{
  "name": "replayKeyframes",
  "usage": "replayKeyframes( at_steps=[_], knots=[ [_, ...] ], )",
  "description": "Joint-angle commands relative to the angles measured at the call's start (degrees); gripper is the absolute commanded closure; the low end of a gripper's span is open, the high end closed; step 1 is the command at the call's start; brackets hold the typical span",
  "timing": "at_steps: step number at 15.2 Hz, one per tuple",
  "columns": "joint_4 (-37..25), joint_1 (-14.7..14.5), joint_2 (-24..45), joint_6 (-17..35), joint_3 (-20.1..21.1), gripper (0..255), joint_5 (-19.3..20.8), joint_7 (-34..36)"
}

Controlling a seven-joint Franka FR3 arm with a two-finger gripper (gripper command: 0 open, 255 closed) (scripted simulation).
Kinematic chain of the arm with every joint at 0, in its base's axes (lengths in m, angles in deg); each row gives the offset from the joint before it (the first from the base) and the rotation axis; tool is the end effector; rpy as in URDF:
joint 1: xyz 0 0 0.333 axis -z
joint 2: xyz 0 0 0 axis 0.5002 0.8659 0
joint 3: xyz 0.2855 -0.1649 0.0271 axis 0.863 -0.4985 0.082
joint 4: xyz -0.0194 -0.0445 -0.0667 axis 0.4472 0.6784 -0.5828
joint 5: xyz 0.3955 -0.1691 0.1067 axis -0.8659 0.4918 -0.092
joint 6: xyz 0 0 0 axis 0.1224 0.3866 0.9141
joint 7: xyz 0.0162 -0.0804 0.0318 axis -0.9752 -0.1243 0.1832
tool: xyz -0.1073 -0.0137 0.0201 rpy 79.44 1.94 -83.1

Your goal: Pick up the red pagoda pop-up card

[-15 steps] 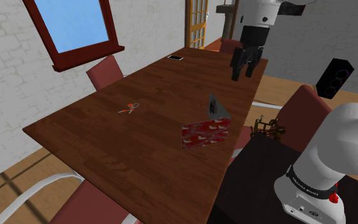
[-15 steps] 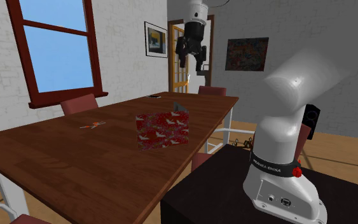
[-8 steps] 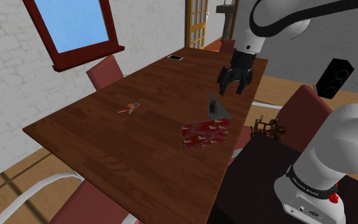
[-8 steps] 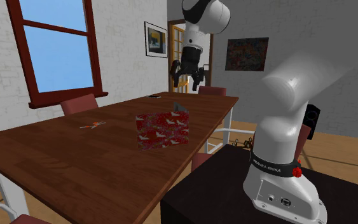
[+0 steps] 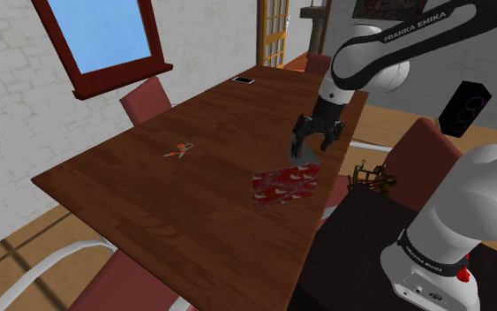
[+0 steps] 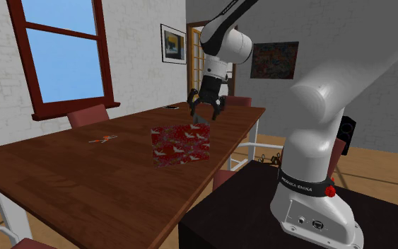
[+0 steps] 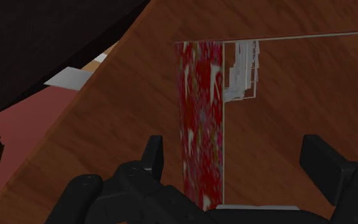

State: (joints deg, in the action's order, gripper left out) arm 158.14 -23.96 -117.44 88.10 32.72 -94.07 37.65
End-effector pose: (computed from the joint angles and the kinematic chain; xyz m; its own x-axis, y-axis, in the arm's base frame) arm 0.3878 -0.0507 0.3683 0.8435 -0.5355 -0.0417 -0.5270 -0.8101 -0.2568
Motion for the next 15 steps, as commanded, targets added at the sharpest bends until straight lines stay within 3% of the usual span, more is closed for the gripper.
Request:
replayKeyframes(
  at_steps=[1, 6, 7, 15],
  knots=[
    [0.8, -0.21, 1.45, 2.3, -0.14, 0, -0.56, -0.57],
    [2.26, -0.72, 3.5, 5.72, -0.37, 0, -1.5, -1.74],
    [2.37, -0.74, 3.44, 5.77, -0.34, 255, -1.52, -1.72],
    [2.35, -0.72, 3.48, 5.78, -0.38, 255, -1.51, -1.78]
  ],
)
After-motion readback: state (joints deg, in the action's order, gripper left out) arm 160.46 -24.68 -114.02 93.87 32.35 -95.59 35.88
